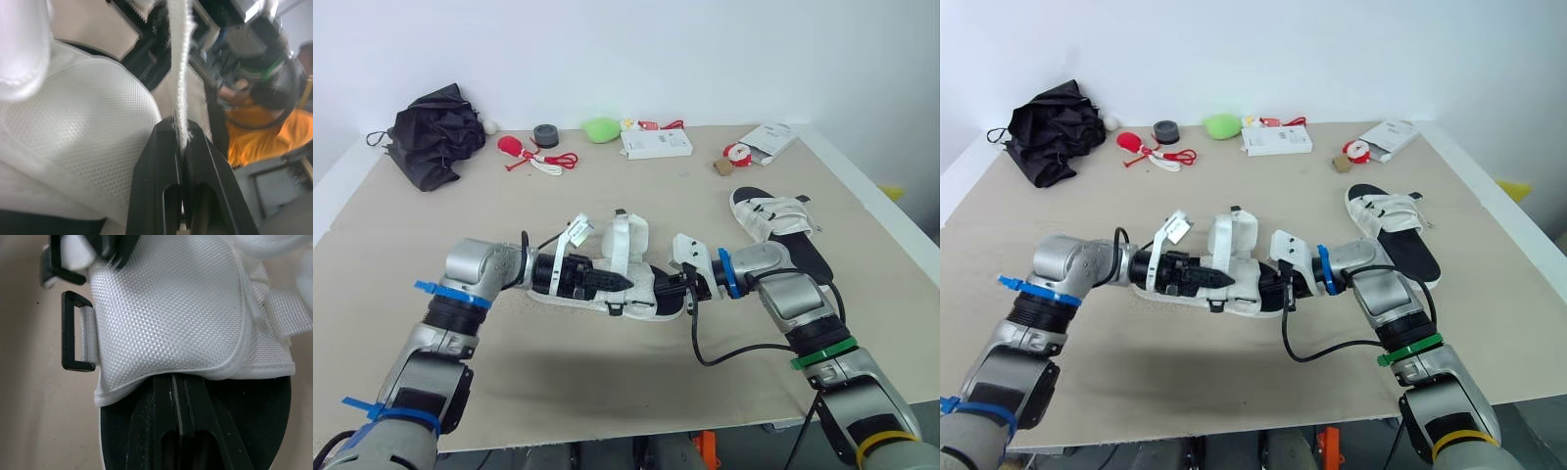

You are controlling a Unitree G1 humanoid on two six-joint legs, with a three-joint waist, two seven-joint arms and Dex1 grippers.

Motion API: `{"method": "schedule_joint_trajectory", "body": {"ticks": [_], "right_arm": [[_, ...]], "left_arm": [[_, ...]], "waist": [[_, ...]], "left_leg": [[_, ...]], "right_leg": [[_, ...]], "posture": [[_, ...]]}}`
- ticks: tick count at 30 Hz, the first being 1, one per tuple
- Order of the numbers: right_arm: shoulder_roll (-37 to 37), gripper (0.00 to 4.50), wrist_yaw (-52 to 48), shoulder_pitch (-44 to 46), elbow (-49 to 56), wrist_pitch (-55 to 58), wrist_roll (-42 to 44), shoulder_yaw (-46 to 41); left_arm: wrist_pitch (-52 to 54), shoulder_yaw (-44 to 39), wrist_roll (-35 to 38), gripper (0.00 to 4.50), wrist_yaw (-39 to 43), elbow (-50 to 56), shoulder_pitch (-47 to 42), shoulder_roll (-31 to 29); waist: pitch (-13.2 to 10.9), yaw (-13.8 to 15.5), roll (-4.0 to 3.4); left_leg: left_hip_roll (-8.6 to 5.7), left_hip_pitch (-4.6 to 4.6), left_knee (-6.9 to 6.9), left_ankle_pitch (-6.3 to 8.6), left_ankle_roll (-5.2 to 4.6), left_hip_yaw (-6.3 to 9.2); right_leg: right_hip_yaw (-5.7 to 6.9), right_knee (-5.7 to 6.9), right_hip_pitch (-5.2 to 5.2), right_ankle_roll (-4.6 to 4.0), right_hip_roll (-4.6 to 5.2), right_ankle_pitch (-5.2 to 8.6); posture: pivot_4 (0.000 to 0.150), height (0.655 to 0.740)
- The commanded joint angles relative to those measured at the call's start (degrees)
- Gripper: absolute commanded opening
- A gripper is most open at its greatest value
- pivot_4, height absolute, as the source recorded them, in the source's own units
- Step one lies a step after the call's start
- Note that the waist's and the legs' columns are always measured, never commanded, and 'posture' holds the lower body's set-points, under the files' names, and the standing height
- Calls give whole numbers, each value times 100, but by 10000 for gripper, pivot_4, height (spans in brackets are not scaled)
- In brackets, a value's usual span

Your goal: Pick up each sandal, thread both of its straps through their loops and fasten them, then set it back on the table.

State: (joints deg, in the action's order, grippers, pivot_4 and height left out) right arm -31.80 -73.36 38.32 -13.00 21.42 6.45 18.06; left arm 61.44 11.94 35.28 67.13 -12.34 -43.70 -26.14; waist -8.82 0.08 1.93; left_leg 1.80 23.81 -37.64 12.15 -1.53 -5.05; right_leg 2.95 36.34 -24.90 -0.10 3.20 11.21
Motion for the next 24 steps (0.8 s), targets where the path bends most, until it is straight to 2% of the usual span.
{"method": "schedule_joint_trajectory", "body": {"ticks": [1, 5, 9, 13, 14, 17, 22, 23, 24], "right_arm": [[-17, 0, 131, -188, -238, 144, -274, 253], [-6, 0, 132, -172, -253, 139, -278, 263], [1, 0, 125, -174, -255, 130, -282, 275], [21, 0, 129, -149, -291, 106, -295, 282], [24, 0, 129, -145, -295, 103, -296, 282], [33, 0, 124, -136, -316, 91, -300, 283], [47, 0, 114, -118, -323, 93, -297, 286], [49, 0, 113, -116, -329, 90, -297, 284], [51, 0, 113, -115, -334, 85, -299, 285]], "left_arm": [[-679, 175, -349, 518, 113, 195, 29, -100], [-991, 84, -337, 518, 180, 270, 92, 3], [-742, -302, 215, 518, 340, 495, 127, 154], [-1056, -73, -124, 518, 460, 549, 235, -61], [-1116, -50, -184, 6414, 448, 532, 248, -80], [-1186, -86, -210, 18191, 440, 515, 243, -96], [-1189, -101, -181, 42302, 570, 666, 254, -243], [-1206, -87, -164, 44632, 660, 782, 283, -333], [-1157, -112, -80, 44632, 763, 933, 308, -435]], "waist": [[0, 0, -1], [0, 0, -1], [0, 0, 0], [0, -3, -1], [0, -3, -1], [0, -3, -1], [-1, -7, -1], [-1, -6, -1], [-1, -9, -1]], "left_leg": [[0, -1, 0, 0, 0, 0], [-1, -1, 0, 0, 0, 0], [-1, -1, 0, 0, 0, -1], [-1, 0, 0, 0, 0, -1], [0, 0, 0, 0, 0, -1], [1, 0, 0, 0, 0, 0], [5, -1, 1, 0, 0, 0], [7, 0, 1, 0, 0, 0], [7, 0, 1, 0, 0, 0]], "right_leg": [[1, 0, 0, 0, 1, 0], [2, 0, 0, 0, 3, 0], [3, 0, 0, 0, 4, 0], [6, 0, -2, 0, 2, 0], [6, 0, -1, 0, 2, 0], [6, 0, -2, -1, 0, 0], [6, 0, -4, -2, -5, 1], [6, 0, -5, -2, -6, 1], [6, 0, -5, -2, -6, 1]], "posture": [[1500, 7400], [1500, 7400], [1500, 7400], [1500, 7400], [1500, 7400], [1500, 7400], [1500, 7400], [1500, 7400], [1500, 7400]]}}
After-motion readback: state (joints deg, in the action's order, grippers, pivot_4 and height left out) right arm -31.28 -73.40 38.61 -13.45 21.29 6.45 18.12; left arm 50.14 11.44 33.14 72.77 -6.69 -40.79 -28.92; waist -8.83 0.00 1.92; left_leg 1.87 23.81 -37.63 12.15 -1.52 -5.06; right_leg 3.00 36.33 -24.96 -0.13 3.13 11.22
